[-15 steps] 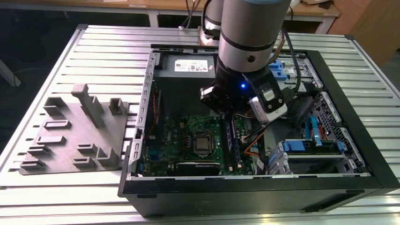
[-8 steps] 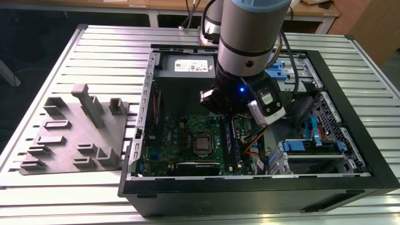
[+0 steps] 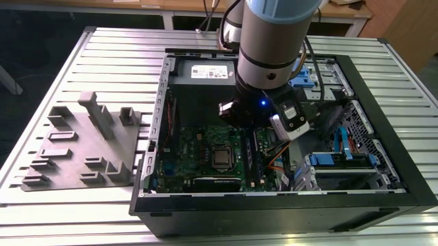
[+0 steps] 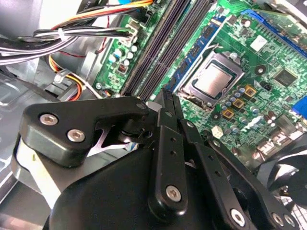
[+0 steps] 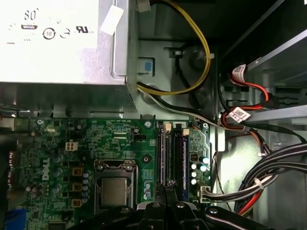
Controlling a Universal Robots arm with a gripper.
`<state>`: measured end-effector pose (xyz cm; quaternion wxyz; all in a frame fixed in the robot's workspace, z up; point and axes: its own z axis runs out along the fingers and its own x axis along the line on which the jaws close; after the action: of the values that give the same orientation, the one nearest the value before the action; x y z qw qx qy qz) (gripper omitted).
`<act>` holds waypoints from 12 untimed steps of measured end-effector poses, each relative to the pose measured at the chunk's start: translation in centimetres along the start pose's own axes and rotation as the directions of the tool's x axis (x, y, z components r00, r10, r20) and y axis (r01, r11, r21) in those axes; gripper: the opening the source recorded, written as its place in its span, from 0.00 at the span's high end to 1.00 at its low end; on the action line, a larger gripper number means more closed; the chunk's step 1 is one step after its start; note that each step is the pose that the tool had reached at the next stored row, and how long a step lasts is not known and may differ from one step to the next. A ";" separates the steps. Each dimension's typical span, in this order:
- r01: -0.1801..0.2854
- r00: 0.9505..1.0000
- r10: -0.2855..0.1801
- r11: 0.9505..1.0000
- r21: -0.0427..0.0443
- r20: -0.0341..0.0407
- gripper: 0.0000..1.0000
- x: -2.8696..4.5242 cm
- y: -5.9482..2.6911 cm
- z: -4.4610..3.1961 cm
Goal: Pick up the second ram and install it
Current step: 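Insert the second ram into the second slot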
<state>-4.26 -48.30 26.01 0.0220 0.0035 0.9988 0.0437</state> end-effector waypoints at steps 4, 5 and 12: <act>0.000 1.000 0.000 1.000 0.000 0.000 0.92 -0.01 -0.04 0.45; 0.000 1.000 0.000 1.000 0.000 0.000 0.92 -0.03 -0.05 0.52; 0.000 1.000 0.000 1.000 0.000 -0.001 0.92 -0.83 -0.13 1.14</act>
<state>-3.38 -48.34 24.90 0.0216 0.0035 0.9988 0.0437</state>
